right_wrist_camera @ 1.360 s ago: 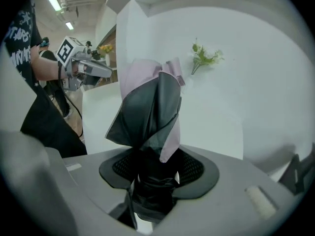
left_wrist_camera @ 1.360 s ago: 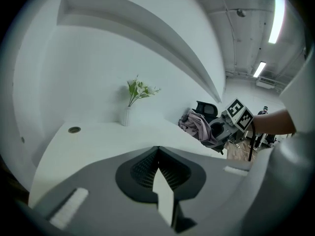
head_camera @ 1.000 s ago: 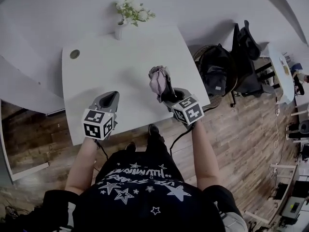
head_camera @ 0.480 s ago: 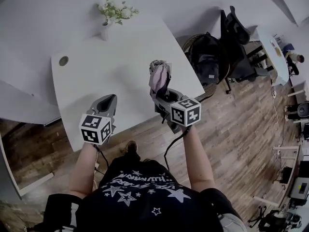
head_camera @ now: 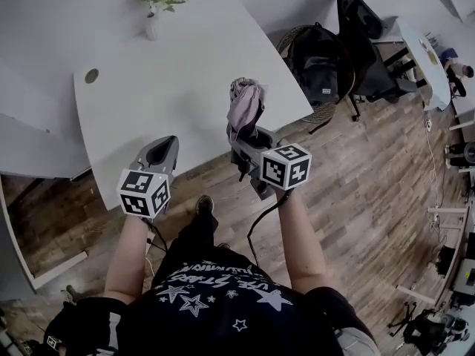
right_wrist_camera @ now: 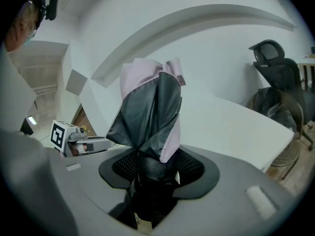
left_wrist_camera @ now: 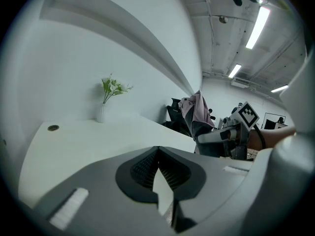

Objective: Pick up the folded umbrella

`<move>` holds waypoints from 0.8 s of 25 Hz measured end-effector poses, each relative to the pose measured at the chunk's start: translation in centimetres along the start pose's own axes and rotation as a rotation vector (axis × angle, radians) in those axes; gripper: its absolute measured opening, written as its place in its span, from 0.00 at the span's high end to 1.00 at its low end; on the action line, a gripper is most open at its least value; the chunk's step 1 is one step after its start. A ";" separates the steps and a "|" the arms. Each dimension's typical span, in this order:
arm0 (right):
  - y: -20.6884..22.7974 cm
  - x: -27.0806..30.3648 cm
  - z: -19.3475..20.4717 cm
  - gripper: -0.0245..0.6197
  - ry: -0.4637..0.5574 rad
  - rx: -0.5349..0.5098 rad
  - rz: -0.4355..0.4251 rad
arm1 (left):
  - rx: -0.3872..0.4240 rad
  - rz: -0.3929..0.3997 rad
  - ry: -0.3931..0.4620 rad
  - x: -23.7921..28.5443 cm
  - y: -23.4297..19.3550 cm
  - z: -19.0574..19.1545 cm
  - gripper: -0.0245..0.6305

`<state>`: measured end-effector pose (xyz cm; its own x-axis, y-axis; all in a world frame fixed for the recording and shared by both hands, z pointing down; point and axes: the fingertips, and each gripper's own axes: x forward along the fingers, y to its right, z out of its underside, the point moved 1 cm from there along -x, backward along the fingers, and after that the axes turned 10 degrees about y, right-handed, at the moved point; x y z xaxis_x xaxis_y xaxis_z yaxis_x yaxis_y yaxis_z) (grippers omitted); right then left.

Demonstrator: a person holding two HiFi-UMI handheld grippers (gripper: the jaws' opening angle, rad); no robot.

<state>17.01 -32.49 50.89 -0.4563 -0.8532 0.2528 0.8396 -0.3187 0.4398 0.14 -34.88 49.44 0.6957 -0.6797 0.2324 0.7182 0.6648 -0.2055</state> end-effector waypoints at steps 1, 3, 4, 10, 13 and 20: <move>-0.6 -1.2 0.4 0.60 0.004 -0.001 -0.002 | 0.005 0.001 0.004 -1.1 1.0 0.1 0.96; -2.6 -4.4 1.3 0.60 0.015 -0.006 -0.010 | 0.014 -0.006 0.019 -4.2 3.4 0.4 0.96; -3.7 -6.0 1.7 0.60 0.020 -0.008 -0.015 | 0.017 -0.011 0.027 -5.9 4.5 0.4 0.96; -5.6 -8.3 2.3 0.60 0.038 -0.019 -0.014 | 0.025 -0.002 0.043 -8.2 6.2 0.7 0.96; -5.5 -8.5 2.3 0.60 0.045 -0.023 -0.007 | 0.027 0.005 0.049 -8.0 6.3 0.8 0.96; -6.2 -9.6 2.6 0.60 0.055 -0.035 0.011 | 0.035 0.016 0.061 -8.9 6.7 0.7 0.96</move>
<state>15.49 -21.24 47.96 -0.4305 -0.8779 0.2096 0.8549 -0.3221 0.4067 -1.24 -24.12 46.64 0.7075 -0.6859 0.1705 0.7067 0.6854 -0.1755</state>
